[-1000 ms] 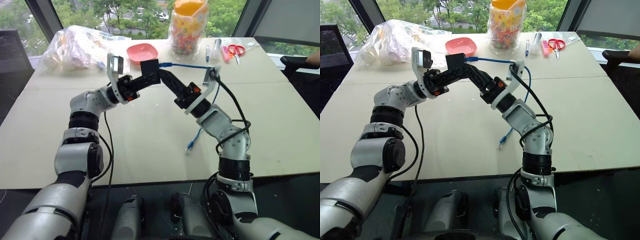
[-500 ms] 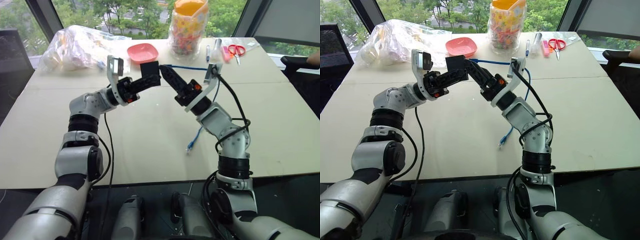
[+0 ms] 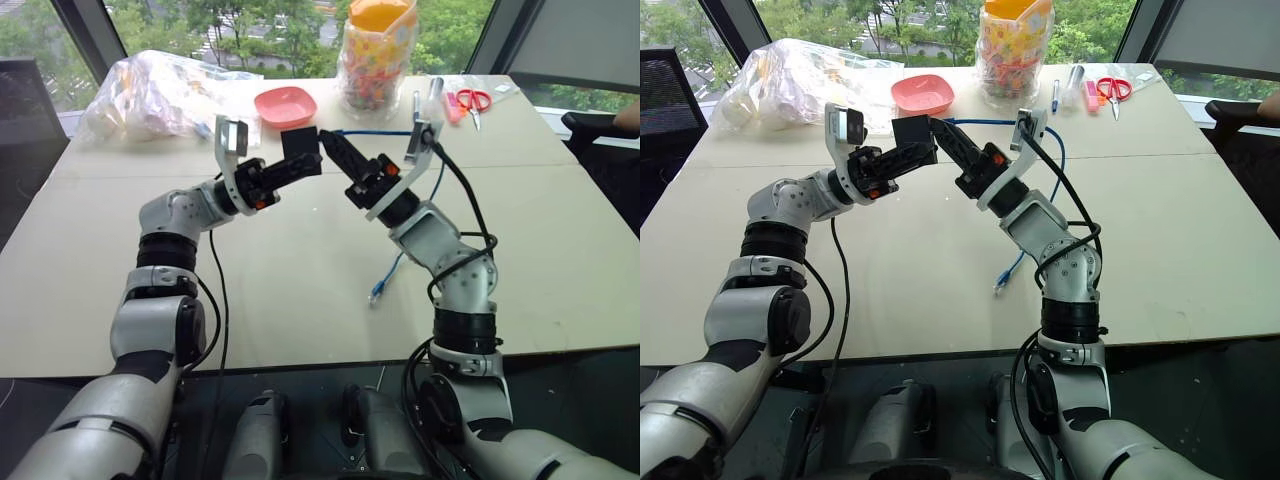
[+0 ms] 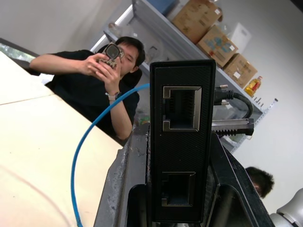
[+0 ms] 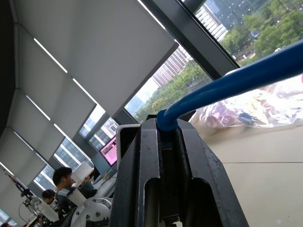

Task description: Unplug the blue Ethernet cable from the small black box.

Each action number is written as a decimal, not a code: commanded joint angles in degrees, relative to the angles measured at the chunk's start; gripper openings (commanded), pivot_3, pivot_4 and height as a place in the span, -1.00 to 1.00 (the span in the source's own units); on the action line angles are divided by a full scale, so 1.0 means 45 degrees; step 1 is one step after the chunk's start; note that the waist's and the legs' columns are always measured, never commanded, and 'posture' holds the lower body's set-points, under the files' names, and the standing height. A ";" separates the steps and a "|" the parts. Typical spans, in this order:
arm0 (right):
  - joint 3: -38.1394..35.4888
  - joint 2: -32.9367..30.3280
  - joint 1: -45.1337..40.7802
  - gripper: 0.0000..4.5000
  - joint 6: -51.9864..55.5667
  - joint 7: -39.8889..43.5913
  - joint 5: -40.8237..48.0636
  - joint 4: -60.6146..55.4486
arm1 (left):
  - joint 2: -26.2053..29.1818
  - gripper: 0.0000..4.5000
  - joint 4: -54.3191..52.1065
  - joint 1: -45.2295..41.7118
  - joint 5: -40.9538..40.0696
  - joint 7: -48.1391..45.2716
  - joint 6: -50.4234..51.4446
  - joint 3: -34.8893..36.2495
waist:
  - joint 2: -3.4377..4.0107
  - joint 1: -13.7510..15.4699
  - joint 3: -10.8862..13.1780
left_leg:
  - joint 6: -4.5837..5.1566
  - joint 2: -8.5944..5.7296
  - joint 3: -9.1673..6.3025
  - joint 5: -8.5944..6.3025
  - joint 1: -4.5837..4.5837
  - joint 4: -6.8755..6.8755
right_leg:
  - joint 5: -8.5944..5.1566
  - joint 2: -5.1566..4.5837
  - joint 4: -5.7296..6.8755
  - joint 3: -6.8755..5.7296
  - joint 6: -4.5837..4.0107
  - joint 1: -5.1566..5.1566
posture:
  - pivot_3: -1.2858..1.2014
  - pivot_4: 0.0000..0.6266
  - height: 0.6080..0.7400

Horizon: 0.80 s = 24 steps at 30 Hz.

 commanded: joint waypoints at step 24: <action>-0.0695 -0.4476 -0.1574 -0.98 -0.3122 -0.1136 -0.5616 0.7357 | -0.1699 -0.76 -0.0690 0.1418 0.4246 0.6725 -1.0008 -0.1288 | 0.0000 0.0051 0.0001 | 0.0009 -0.0038 0.0027 -0.0004 -0.0053 -0.0004 | 0.0011 -0.0030 -0.0023 0.0000 -0.0011 -0.0033 | 0.03 -0.52 1.00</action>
